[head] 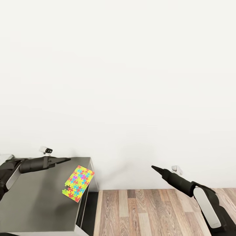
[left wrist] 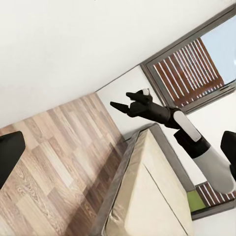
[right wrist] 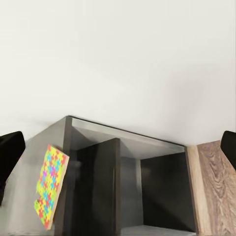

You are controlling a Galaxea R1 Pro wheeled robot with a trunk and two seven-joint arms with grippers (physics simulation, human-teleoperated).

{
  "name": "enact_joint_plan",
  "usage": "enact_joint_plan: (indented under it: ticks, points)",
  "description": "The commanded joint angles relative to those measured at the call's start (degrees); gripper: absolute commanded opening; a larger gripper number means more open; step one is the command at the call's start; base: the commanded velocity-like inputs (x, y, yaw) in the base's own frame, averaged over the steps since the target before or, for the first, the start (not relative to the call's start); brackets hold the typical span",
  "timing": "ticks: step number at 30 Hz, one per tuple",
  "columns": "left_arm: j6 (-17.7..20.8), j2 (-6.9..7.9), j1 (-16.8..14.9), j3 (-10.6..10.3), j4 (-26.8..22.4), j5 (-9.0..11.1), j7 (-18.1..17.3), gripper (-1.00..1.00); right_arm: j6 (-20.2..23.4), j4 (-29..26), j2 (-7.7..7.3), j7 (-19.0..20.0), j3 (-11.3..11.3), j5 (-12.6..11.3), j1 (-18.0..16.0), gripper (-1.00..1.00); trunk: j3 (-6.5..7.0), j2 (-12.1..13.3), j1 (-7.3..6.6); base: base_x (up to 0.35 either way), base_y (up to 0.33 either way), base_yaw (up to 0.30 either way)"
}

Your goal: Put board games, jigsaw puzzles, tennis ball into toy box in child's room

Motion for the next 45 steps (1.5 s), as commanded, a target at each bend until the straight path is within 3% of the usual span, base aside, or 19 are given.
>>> enact_joint_plan:
  ticks: [1,13,45]
  points:
    - [0.6,0.05,0.0,-0.3,0.0,0.3,-0.1,1.0,0.4,0.1,0.06,0.7,0.0,0.0,0.0,1.0,0.02,-0.1,0.02,0.0,0.0,0.07]
    - [0.7,-0.17,0.1,-0.2,-0.1,0.4,-0.1,1.0,0.3,0.7,0.28,4.3,0.3,0.0,-0.1,1.0,1.15,-0.1,0.02,0.0,0.0,0.074]
    - [0.4,-0.16,0.2,0.1,-0.1,0.4,-0.1,1.0,-0.4,0.8,0.96,4.9,0.3,0.0,-0.1,1.0,4.17,-0.1,0.02,0.002,0.0,0.051]
